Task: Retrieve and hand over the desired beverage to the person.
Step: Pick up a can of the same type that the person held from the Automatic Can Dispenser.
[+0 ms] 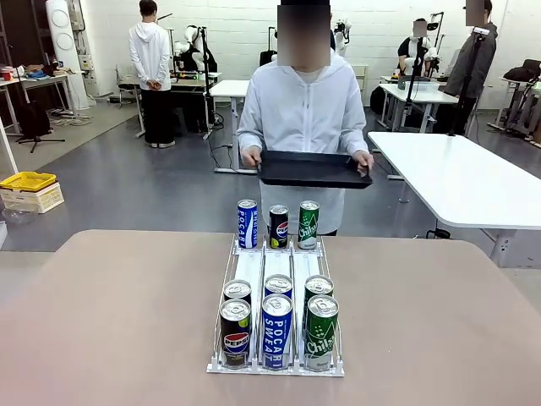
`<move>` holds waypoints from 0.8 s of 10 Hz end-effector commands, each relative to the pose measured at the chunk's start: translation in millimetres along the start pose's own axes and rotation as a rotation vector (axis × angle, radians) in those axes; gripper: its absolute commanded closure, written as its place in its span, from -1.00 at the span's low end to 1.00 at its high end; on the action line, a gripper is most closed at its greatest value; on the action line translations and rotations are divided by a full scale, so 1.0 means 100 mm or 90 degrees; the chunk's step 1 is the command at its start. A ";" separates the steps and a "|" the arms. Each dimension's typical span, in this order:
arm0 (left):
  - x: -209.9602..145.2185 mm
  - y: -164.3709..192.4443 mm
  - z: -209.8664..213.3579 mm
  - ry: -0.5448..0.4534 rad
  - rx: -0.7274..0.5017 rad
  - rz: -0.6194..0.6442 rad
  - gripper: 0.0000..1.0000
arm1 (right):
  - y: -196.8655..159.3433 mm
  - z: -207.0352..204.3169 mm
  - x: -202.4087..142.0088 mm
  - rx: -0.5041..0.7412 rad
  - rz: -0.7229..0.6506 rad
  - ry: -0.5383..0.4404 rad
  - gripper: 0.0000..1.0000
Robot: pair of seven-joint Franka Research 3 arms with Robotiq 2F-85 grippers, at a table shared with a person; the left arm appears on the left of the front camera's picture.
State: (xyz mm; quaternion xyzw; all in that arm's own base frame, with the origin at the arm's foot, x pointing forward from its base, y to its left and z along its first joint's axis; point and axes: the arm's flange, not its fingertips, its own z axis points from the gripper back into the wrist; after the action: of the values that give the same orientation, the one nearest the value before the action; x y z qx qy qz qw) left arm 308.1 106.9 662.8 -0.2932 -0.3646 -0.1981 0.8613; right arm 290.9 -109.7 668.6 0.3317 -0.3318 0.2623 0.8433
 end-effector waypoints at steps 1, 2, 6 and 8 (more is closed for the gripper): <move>0.00 0.01 0.02 -0.002 -0.007 -0.013 -1.00 | 0.00 -0.01 0.02 0.013 0.008 -0.010 -1.00; 0.00 0.01 0.02 -0.002 -0.007 -0.013 -1.00 | 0.00 -0.01 0.02 0.013 0.008 -0.010 -1.00; 0.00 0.01 0.02 -0.002 -0.007 -0.013 -1.00 | 0.00 -0.01 0.02 0.013 0.008 -0.010 -1.00; 0.00 0.01 0.02 -0.002 -0.007 -0.013 -1.00 | 0.00 -0.01 0.02 0.013 0.008 -0.010 -1.00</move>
State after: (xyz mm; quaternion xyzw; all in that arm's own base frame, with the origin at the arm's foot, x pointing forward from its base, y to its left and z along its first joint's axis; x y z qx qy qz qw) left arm 308.1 106.9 662.8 -0.2931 -0.3646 -0.1982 0.8613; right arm 290.8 -109.8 668.6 0.3314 -0.3319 0.2625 0.8433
